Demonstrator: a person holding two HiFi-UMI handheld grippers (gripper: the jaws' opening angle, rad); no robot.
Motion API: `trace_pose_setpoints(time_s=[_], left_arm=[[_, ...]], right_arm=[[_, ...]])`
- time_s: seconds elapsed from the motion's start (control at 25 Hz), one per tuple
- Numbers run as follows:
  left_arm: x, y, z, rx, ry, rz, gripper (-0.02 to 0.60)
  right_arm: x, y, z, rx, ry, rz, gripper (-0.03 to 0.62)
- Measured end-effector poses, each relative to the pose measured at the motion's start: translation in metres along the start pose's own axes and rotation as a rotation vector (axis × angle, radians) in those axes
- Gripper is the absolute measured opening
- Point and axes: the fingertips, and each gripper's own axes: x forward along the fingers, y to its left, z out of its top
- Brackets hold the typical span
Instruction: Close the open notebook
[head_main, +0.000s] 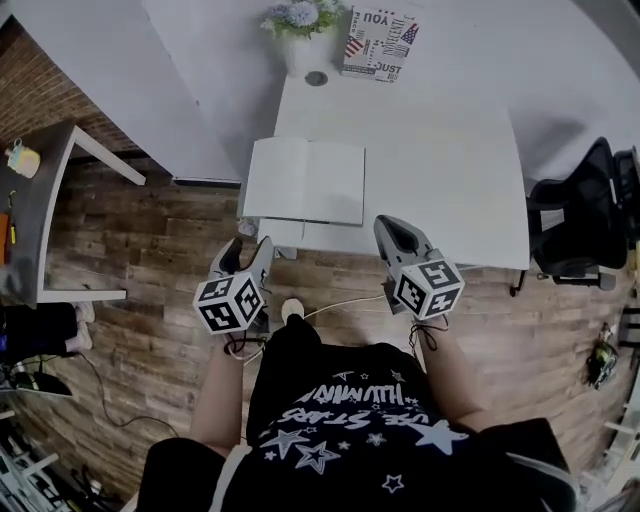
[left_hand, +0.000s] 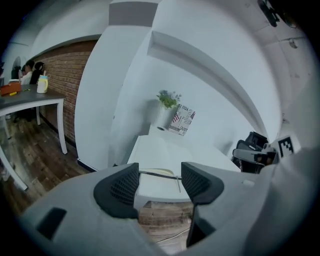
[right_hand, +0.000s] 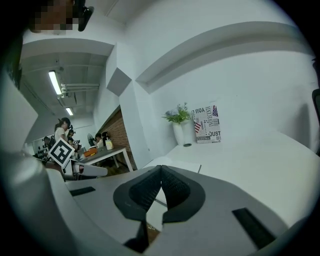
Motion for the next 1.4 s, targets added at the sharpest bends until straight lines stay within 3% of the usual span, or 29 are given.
trace_pose_setpoints(time_s=[0.24, 0.52, 0.88, 1.08, 1.16, 1.32, 1.4], left_arm=[[0.039, 0.038, 0.002, -0.038, 0.077, -0.041, 0.279], [0.08, 0.082, -0.008, -0.191, 0.173, -0.081, 0.279], [0.111, 0.098, -0.031, -0.266, 0.283, -0.196, 0.291], [0.118, 0.093, -0.036, -0.366, 0.315, -0.29, 0.299], [0.118, 0.088, -0.037, -0.372, 0.329, -0.329, 0.295], [0.116, 0.085, -0.032, -0.351, 0.317, -0.346, 0.239], [0.112, 0.088, -0.025, -0.34, 0.286, -0.325, 0.14]], right_arm=[[0.035, 0.007, -0.003, 0.01, 0.028, -0.045, 0.002], [0.064, 0.01, -0.012, 0.026, 0.066, -0.101, 0.002], [0.081, 0.009, -0.027, 0.043, 0.103, -0.155, 0.002], [0.089, 0.01, -0.027, 0.044, 0.109, -0.161, 0.002], [0.091, 0.01, -0.027, 0.042, 0.109, -0.162, 0.002], [0.092, 0.011, -0.023, 0.039, 0.102, -0.164, 0.002], [0.091, 0.011, -0.022, 0.039, 0.095, -0.166, 0.002]])
